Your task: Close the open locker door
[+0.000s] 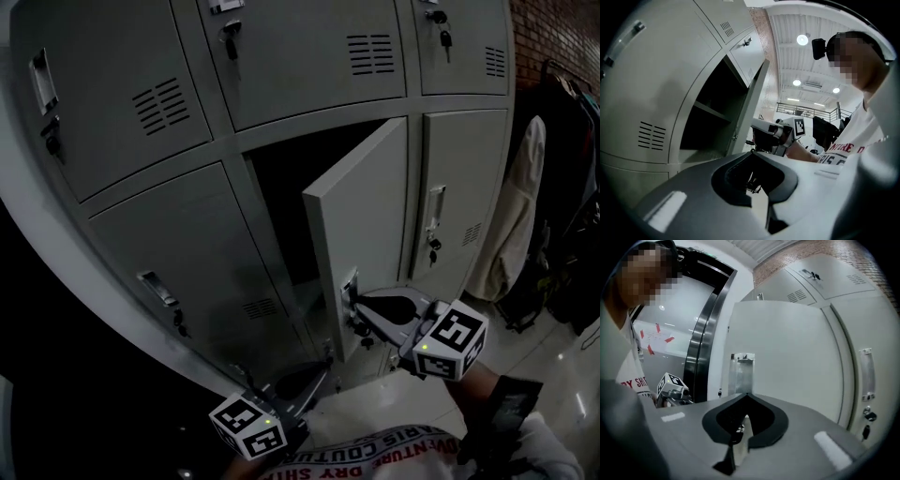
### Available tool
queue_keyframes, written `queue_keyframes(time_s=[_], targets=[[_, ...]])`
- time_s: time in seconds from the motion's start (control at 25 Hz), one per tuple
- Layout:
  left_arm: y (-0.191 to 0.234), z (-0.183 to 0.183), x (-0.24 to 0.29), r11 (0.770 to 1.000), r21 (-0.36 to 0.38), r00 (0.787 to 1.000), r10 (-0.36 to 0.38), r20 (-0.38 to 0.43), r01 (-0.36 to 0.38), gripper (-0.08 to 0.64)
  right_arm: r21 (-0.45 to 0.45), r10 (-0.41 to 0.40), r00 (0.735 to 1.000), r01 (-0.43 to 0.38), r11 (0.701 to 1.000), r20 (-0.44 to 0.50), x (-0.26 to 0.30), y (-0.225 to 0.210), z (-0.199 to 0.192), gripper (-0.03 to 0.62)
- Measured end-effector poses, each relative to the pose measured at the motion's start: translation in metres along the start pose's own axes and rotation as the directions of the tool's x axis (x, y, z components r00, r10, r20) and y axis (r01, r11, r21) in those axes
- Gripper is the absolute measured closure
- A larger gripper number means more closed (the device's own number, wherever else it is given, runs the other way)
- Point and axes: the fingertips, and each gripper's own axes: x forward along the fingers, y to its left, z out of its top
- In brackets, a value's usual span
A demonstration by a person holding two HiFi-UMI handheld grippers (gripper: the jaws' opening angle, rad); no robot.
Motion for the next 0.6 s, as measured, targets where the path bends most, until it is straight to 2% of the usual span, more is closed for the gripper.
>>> queue_keyframes(time_s=[0.28,0.6], targets=[[0.027,0.007,-0.026,0.995,-0.015,0.995,0.1,0.025,-0.1,0.555,-0.001,-0.028,0.996,0.028,1.0,-0.087,0.07,-0.025,-0.025,0.598],[0.038,0.007,-0.043,0.989,-0.035,0.988,0.148,0.043,-0.147,0.555,0.01,-0.111,0.986,0.113,0.994,-0.121,0.108,-0.055,-0.038,0.598]])
